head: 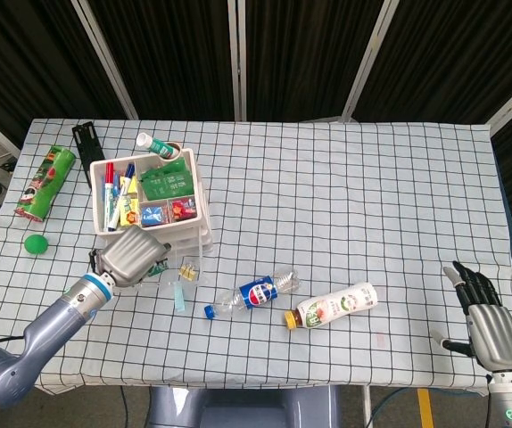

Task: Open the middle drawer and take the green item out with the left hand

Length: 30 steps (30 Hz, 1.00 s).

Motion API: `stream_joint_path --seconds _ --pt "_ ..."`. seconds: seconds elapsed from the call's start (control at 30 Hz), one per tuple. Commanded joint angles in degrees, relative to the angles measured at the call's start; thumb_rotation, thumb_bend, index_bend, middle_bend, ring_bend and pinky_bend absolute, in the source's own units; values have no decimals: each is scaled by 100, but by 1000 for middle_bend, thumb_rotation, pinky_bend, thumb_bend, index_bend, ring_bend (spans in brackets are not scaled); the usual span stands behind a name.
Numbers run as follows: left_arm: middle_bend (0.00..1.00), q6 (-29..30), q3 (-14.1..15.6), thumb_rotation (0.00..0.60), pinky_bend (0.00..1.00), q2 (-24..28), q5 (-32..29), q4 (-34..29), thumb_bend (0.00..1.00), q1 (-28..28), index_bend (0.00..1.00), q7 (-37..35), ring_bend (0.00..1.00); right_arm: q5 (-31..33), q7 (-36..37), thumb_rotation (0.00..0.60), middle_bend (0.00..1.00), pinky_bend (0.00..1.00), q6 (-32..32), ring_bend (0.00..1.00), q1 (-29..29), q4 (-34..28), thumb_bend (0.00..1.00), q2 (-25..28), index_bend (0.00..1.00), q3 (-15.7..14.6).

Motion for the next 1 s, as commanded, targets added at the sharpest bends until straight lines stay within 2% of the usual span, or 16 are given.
stream_joint_path --seconds 0.03,0.57,0.73,1.0 --pt "817 20 -16 600 718 42 24 -34 370 8 515 -29 736 2 -1 600 0 0 -8 0 3 0 40 -2 0 -1" --pt "817 217 -194 600 718 700 312 -605 370 130 514 -293 736 11 -1 600 0 0 -10 0 2 3 40 -3 0 1" --pt "817 333 -215 600 718 1136 631 -805 369 364 513 -615 736 2 6 600 0 0 6 0 -4 -4 40 3 0 1" --pt "817 396 -123 600 718 1623 1185 -792 369 773 513 -1116 737 -19 -59 600 0 0 -4 0 -3 -2 39 -21 0 -17"
